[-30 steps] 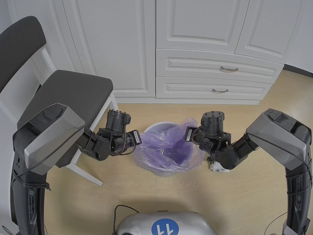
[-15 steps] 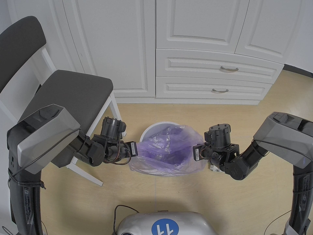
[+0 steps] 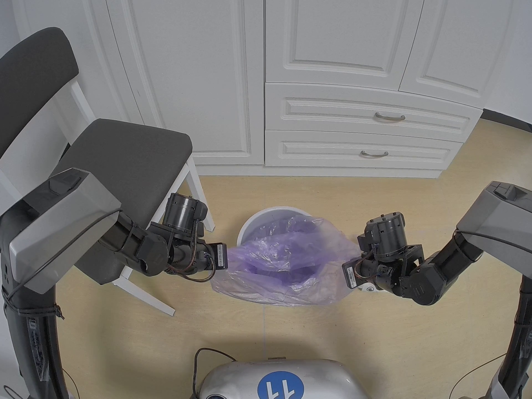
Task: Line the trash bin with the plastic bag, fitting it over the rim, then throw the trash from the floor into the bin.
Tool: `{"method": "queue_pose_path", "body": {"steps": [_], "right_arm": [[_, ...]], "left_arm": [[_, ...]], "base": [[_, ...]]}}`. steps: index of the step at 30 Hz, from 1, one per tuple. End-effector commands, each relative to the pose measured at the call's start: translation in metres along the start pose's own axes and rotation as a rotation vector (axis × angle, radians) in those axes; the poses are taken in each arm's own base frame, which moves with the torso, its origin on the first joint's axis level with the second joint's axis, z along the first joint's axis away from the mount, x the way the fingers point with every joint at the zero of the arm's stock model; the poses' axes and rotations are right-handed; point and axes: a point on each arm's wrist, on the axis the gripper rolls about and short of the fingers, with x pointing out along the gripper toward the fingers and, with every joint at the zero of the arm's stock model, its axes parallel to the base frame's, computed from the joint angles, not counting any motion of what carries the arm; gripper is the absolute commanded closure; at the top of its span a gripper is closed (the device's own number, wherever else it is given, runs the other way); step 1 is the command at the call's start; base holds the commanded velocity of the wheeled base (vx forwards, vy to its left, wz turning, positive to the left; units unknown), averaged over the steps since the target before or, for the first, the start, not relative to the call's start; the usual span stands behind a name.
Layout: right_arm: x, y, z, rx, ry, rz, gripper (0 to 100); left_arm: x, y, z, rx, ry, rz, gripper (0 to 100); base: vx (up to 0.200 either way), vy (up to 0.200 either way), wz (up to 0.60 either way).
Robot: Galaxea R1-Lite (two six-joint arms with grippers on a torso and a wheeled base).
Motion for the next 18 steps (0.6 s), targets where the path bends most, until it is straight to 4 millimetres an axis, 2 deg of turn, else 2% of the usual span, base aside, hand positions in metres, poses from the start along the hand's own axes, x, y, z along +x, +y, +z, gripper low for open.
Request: {"method": "queue_pose_path", "body": {"steps": [1,9,11,18], "right_arm": [[-0.007,-0.004,-0.003,-0.025,0.009,0.003,100],[0.009,0.003,-0.019,-0.049,0.074,0.012,100],[0.022,0.006,-0.016,-0.017,0.053,0.000,100],[0.042,0.009,-0.006,0.110,-0.079,0.003,100]], "left_arm": [[0.001,0.003,-0.001,0.007,0.010,-0.006,100],[0.021,0.005,-0.015,0.006,0.082,0.018,100],[0.029,0.006,-0.011,-0.006,0.070,0.023,100],[0.029,0.008,0.010,-0.081,-0.046,0.091,100]], "base": [[0.000,0.000,0.00],[0.000,0.000,0.00],[0.000,0.000,0.00],[0.000,0.000,0.00]]}}
